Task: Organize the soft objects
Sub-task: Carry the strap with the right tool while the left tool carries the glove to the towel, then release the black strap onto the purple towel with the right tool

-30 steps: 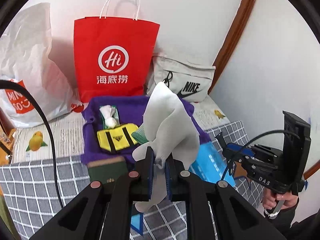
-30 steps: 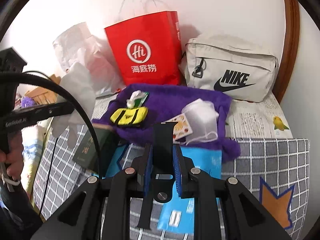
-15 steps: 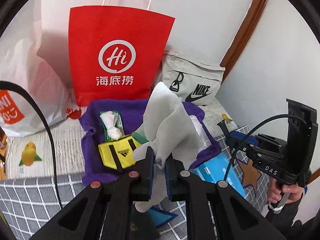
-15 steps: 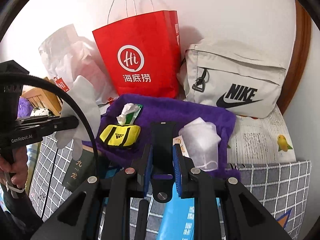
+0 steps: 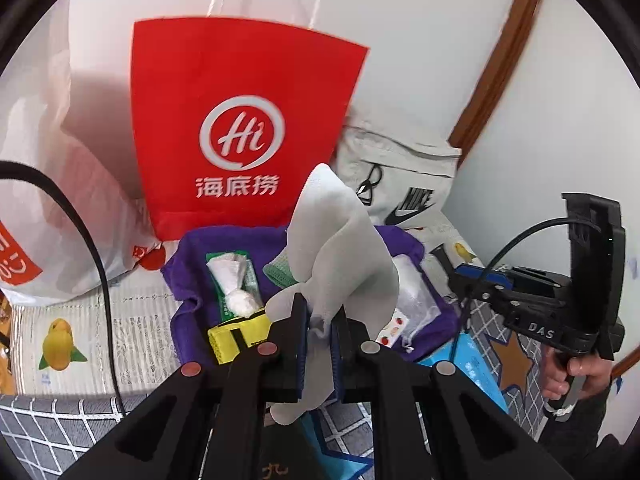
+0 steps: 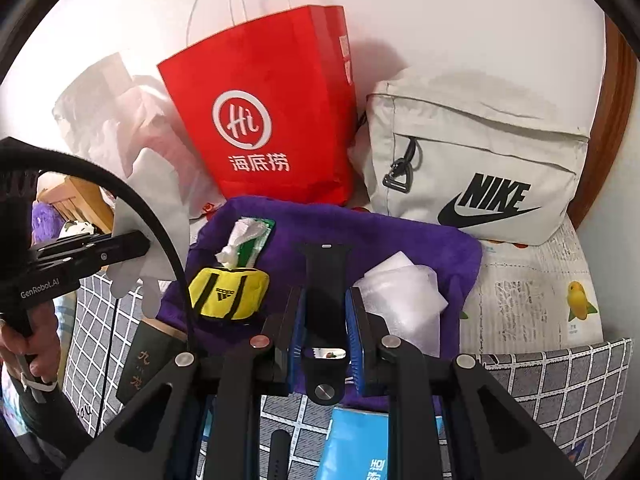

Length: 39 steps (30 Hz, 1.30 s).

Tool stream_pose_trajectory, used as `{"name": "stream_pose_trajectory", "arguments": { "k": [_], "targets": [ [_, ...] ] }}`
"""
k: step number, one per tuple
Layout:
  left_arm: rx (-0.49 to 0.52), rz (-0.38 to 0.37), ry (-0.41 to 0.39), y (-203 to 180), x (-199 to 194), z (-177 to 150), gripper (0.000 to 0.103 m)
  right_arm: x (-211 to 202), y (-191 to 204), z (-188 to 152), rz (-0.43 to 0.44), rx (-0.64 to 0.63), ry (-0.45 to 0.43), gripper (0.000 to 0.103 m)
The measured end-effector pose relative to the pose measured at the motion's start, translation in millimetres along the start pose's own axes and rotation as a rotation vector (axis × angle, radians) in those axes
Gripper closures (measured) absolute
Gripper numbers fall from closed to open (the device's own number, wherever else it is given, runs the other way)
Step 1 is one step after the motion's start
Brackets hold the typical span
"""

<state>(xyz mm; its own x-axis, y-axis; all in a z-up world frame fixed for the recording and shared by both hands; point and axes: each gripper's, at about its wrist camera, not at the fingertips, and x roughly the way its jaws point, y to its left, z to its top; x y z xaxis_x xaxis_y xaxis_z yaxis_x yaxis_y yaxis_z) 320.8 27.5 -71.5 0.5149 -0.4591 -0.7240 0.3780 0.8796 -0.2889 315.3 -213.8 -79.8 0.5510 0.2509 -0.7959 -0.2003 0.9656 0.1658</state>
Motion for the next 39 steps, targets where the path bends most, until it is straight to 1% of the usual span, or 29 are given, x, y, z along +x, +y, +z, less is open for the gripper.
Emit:
{"name": "stream_pose_trajectory", "arguments": {
  "k": [3, 7, 10, 14, 16, 20, 25, 27, 30, 33, 35, 37, 38, 39],
  "targets": [
    [-0.02, 0.018, 0.026, 8, 11, 1, 0.093, 10, -3, 3, -0.001, -0.005, 0.017, 0.082],
    [-0.027, 0.016, 0.04, 14, 19, 1, 0.093, 25, -6, 8, 0.012, 0.007, 0.034, 0.082],
    [-0.037, 0.017, 0.048, 17, 24, 1, 0.093, 44, -8, 11, 0.023, 0.02, 0.054, 0.082],
    [-0.049, 0.018, 0.066, 23, 33, 1, 0.093, 77, -10, 17, 0.038, 0.042, 0.114, 0.082],
    [-0.054, 0.024, 0.07, 27, 35, 0, 0.093, 90, -10, 21, 0.028, 0.041, 0.137, 0.082],
    [-0.075, 0.018, 0.066, 35, 32, 0, 0.093, 108, -6, 29, 0.02, 0.033, 0.154, 0.082],
    [-0.077, 0.029, 0.07, 40, 33, 0, 0.093, 133, -7, 34, -0.033, 0.027, 0.19, 0.082],
    [-0.077, 0.024, 0.075, 41, 35, 0, 0.093, 144, -8, 33, -0.036, 0.03, 0.222, 0.082],
    [-0.08, 0.021, 0.081, 43, 38, 0, 0.093, 154, -9, 33, -0.049, 0.033, 0.239, 0.082],
    [-0.086, 0.022, 0.09, 45, 41, 0, 0.093, 162, -11, 32, -0.035, 0.038, 0.267, 0.082],
    [-0.089, 0.031, 0.095, 47, 42, 0, 0.093, 167, -10, 31, -0.017, 0.028, 0.304, 0.081],
    [-0.092, 0.037, 0.097, 49, 44, 0, 0.093, 167, -10, 31, -0.008, 0.03, 0.315, 0.08],
    [-0.095, 0.042, 0.1, 49, 45, 0, 0.093, 165, -9, 30, 0.001, 0.029, 0.313, 0.078],
    [-0.097, 0.045, 0.103, 50, 46, 0, 0.093, 161, -8, 30, 0.014, 0.025, 0.306, 0.069]
  ]
}}
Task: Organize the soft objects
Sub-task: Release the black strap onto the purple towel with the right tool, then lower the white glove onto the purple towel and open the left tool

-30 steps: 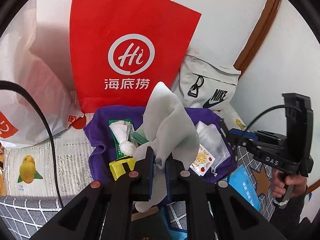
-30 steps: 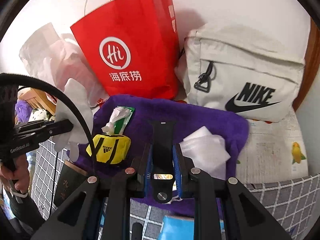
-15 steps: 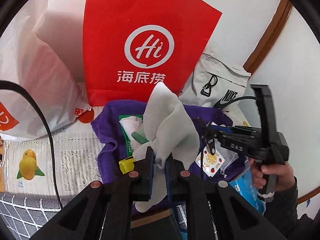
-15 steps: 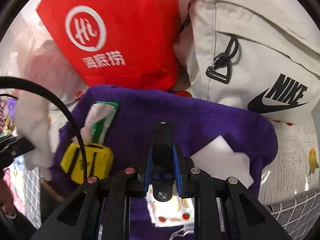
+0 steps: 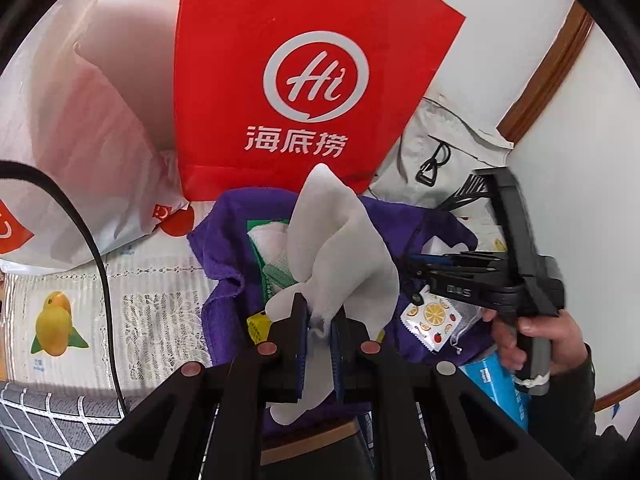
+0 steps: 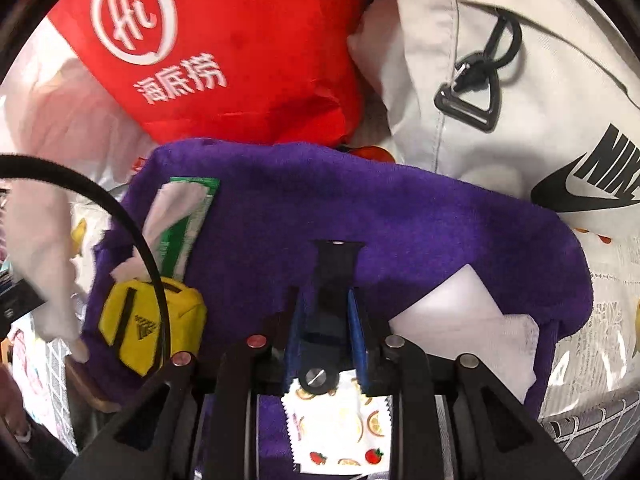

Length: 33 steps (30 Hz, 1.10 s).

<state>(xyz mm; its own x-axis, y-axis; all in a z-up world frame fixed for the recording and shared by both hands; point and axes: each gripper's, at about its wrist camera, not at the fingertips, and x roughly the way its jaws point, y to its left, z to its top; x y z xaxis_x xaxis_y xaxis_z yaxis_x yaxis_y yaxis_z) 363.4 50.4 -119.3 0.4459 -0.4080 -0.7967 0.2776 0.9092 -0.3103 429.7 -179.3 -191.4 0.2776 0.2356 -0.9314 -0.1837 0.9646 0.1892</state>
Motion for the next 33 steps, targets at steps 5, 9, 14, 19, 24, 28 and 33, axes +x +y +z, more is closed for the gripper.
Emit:
{"name": "stream_pose_trajectory", "arguments": {
  "k": [5, 9, 14, 19, 24, 28, 33],
  "targets": [
    [-0.006, 0.005, 0.025, -1, 12, 1, 0.093, -41, 4, -14, 0.021, -0.016, -0.083, 0.06],
    [0.01, 0.015, 0.051, -10, 25, 0, 0.093, -80, 10, -35, 0.021, -0.061, -0.158, 0.053],
    [0.052, 0.025, 0.078, -27, 34, 5, 0.093, -111, 12, -59, -0.016, -0.1, -0.224, 0.052],
    [0.07, 0.01, 0.091, -41, 43, 17, 0.093, -119, 1, -81, -0.003, -0.069, -0.229, 0.052],
    [0.085, 0.027, 0.122, -52, 61, 28, 0.092, -119, -11, -101, -0.02, -0.041, -0.212, 0.052],
    [0.074, 0.053, 0.146, -52, 75, 27, 0.092, -115, -23, -108, -0.006, 0.0, -0.205, 0.052],
    [0.077, 0.063, 0.178, -53, 86, 25, 0.091, -118, -29, -111, -0.002, 0.028, -0.218, 0.052]
  ]
}}
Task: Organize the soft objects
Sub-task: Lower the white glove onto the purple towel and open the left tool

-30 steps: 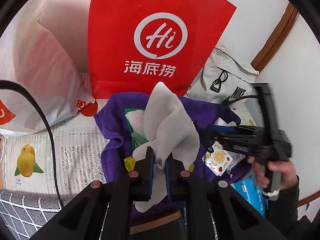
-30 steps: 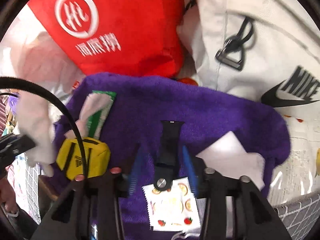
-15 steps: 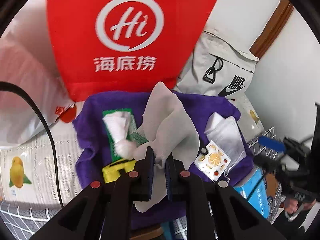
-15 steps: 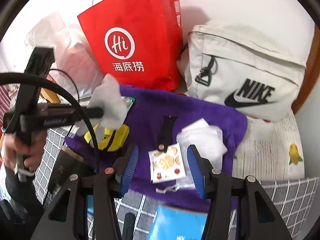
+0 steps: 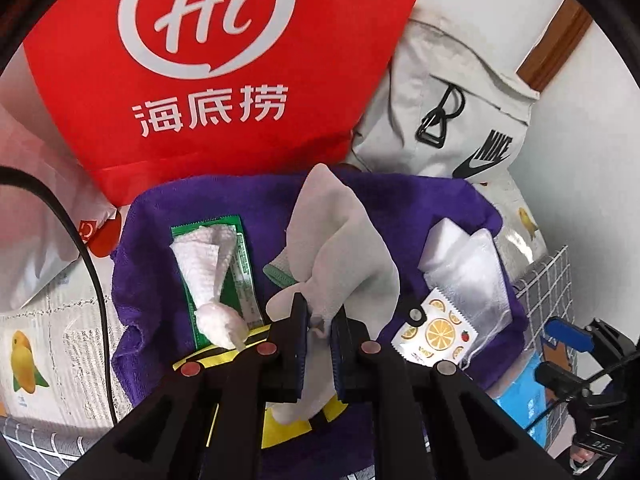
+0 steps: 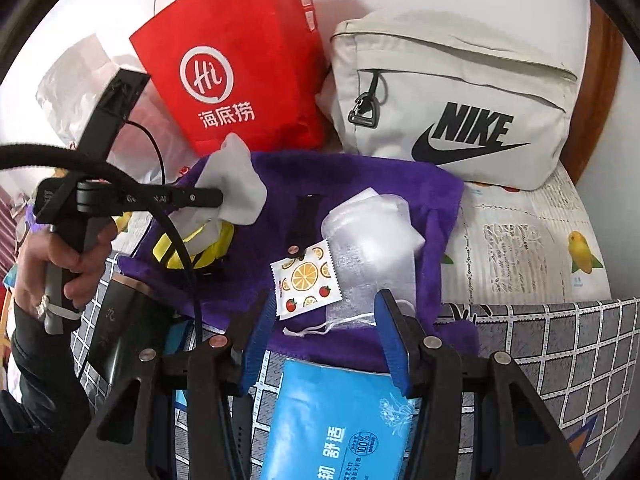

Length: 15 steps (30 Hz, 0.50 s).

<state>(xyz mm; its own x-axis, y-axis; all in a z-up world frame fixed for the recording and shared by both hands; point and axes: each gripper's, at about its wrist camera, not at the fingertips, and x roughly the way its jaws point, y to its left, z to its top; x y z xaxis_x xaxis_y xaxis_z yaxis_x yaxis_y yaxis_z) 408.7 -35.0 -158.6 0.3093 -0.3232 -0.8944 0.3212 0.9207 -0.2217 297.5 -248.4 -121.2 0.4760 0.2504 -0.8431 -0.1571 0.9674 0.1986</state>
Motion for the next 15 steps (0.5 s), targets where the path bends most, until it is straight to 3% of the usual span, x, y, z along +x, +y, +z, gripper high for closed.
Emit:
{"name": "stream_pose_trajectory", "arguments": {
  "k": [7, 15],
  "targets": [
    [-0.005, 0.031, 0.021, -3, 12, 5, 0.091, 6, -12, -1, 0.017, 0.072, 0.016, 0.052],
    [-0.014, 0.066, 0.043, -4, 9, 7, 0.076, 1, -7, -3, 0.023, 0.058, 0.004, 0.052]
  ]
}}
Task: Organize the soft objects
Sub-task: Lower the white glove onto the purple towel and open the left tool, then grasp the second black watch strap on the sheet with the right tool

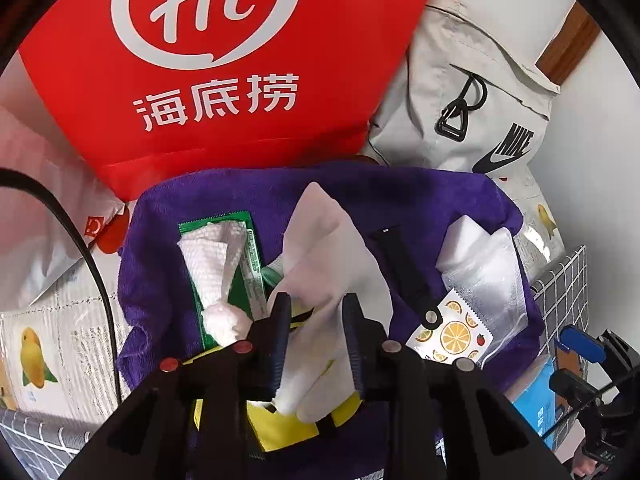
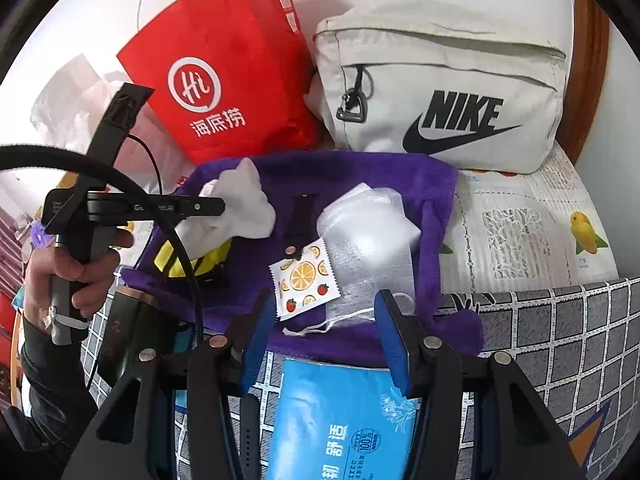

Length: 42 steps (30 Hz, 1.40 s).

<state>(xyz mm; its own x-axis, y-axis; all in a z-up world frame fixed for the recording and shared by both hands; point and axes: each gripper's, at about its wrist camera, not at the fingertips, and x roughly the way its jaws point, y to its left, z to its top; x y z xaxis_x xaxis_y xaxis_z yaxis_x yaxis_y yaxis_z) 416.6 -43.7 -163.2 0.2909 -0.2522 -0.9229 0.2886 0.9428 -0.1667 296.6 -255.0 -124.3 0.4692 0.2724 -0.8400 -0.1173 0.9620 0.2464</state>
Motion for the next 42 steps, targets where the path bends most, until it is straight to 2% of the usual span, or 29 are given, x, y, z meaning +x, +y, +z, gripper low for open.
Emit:
{"name": "stream_pose_trajectory", "arguments": {
  "k": [4, 6, 8, 13, 15, 17, 20, 24, 27, 35, 37, 39, 42],
  "targets": [
    [0.004, 0.02, -0.019, -4, -14, -5, 0.064, -6, 5, -3, -0.027, -0.022, -0.011, 0.051],
    [0.02, 0.035, -0.039, -8, -25, -9, 0.053, -11, 8, -6, -0.043, -0.038, -0.039, 0.049],
    [0.024, 0.044, -0.063, -12, -37, -15, 0.037, -15, 12, -9, -0.07, -0.047, -0.057, 0.046],
    [0.044, 0.067, -0.188, -23, -75, -38, 0.036, -27, 17, -17, -0.089, -0.029, -0.112, 0.044],
    [0.061, 0.002, -0.274, -26, -97, -54, 0.036, -31, 20, -21, -0.1, -0.037, -0.116, 0.044],
    [0.059, -0.05, -0.32, -26, -112, -67, 0.036, -37, 24, -28, -0.079, -0.053, -0.115, 0.044],
    [0.03, -0.077, -0.397, -27, -131, -91, 0.036, -47, 33, -42, -0.062, -0.066, -0.12, 0.044],
    [-0.008, -0.02, -0.36, -28, -138, -113, 0.036, -66, 43, -69, -0.014, -0.072, -0.134, 0.044],
    [-0.037, 0.012, -0.34, -23, -139, -134, 0.036, -68, 54, -93, -0.011, -0.079, -0.082, 0.044],
    [-0.07, 0.02, -0.286, -12, -146, -195, 0.036, -42, 100, -153, -0.049, -0.175, 0.034, 0.044],
    [-0.069, 0.012, -0.288, -10, -151, -207, 0.036, -33, 110, -163, -0.09, -0.204, 0.051, 0.045],
    [-0.074, -0.001, -0.29, -7, -157, -221, 0.036, -23, 112, -171, -0.134, -0.196, 0.073, 0.05],
    [-0.071, -0.008, -0.281, -3, -162, -235, 0.036, -11, 110, -181, -0.128, -0.149, 0.113, 0.055]
  ]
}}
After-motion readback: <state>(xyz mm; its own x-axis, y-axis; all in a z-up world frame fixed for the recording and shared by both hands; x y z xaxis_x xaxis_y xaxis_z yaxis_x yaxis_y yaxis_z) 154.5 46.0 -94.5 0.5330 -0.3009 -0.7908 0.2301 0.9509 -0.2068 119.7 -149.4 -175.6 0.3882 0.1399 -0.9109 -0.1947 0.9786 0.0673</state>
